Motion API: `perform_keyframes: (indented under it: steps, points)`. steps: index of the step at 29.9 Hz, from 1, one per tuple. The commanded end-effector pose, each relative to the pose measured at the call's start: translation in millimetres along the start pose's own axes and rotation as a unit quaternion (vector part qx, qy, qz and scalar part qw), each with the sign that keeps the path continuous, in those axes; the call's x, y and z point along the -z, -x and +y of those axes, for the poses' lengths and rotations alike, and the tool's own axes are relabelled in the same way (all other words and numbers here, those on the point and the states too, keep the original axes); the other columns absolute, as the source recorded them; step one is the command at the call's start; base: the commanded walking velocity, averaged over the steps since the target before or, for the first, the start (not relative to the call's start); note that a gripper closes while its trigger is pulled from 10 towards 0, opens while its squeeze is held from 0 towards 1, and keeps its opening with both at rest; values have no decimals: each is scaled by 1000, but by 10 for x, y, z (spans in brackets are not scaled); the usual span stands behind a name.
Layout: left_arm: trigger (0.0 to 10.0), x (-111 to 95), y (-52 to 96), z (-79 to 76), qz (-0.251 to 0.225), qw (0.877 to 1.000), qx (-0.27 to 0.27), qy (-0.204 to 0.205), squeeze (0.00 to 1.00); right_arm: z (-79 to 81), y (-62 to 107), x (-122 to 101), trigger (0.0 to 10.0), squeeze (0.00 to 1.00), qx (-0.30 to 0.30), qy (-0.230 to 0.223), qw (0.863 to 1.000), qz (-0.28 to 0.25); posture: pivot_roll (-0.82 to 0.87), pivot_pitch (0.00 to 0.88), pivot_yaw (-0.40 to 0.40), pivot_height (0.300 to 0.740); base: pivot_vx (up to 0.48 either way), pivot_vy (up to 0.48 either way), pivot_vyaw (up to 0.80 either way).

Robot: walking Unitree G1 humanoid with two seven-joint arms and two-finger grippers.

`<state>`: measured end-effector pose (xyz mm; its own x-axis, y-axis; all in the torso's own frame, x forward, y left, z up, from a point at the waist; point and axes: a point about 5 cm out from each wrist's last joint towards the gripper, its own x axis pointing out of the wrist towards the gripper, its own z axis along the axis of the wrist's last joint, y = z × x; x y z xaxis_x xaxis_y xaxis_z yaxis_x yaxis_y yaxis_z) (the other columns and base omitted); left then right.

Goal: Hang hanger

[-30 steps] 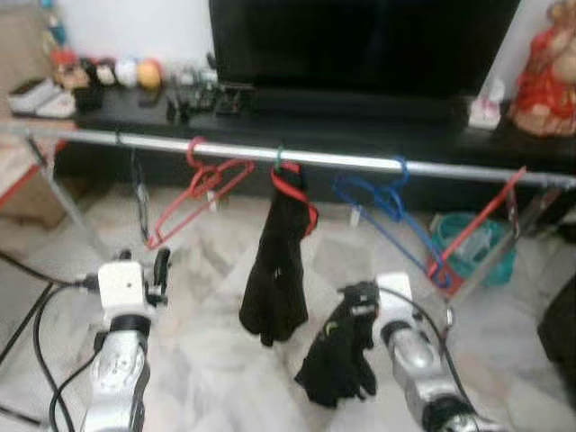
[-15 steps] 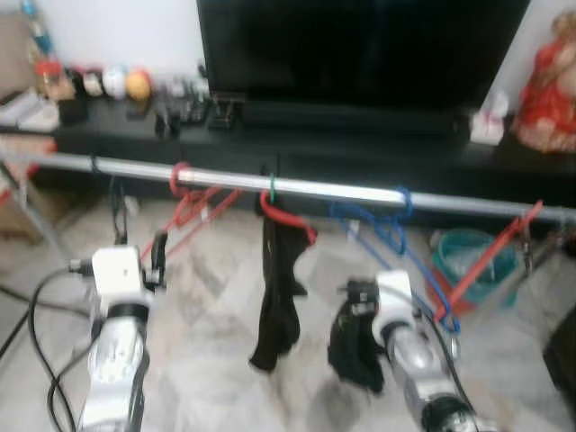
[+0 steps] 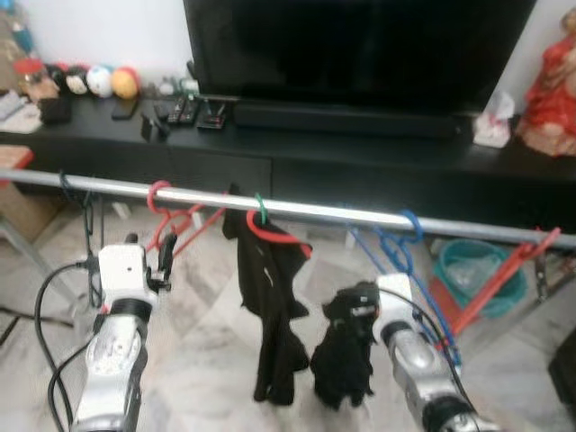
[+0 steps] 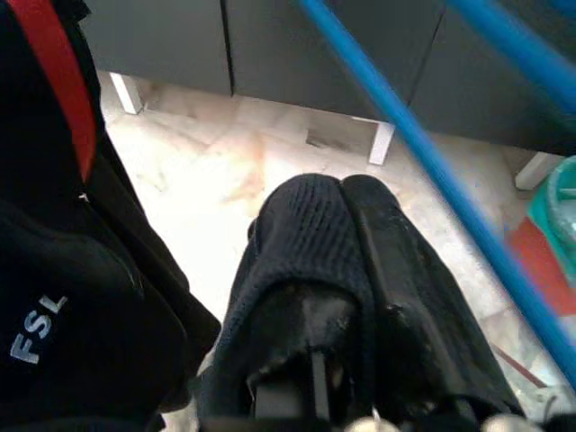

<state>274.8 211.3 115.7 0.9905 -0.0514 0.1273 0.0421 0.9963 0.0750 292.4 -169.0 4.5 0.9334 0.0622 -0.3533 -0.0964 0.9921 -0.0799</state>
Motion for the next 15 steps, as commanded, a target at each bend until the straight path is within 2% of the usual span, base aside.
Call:
perform_keyframes:
  steps: [1,7,10,15]
  points:
    - [10000,-36,39,50,10,999,33,2,0,-14,-15,-51,10000,0,2,-1,1000,-12,-20,0,-4,740,0,0,0]
    - [10000,-92,55,168,37,996,76,6,0,-6,-16,-55,10000,0,-2,-3,1000,-13,-16,0,-5,740,0,0,0]
    - [10000,-140,40,285,40,997,67,10,0,15,-16,-54,10000,0,-14,-4,1000,-12,-9,0,-6,740,0,0,0]
    - [10000,-148,34,290,42,997,70,8,0,68,-15,-59,10000,0,-36,-4,999,-17,-15,0,-4,740,0,0,0]
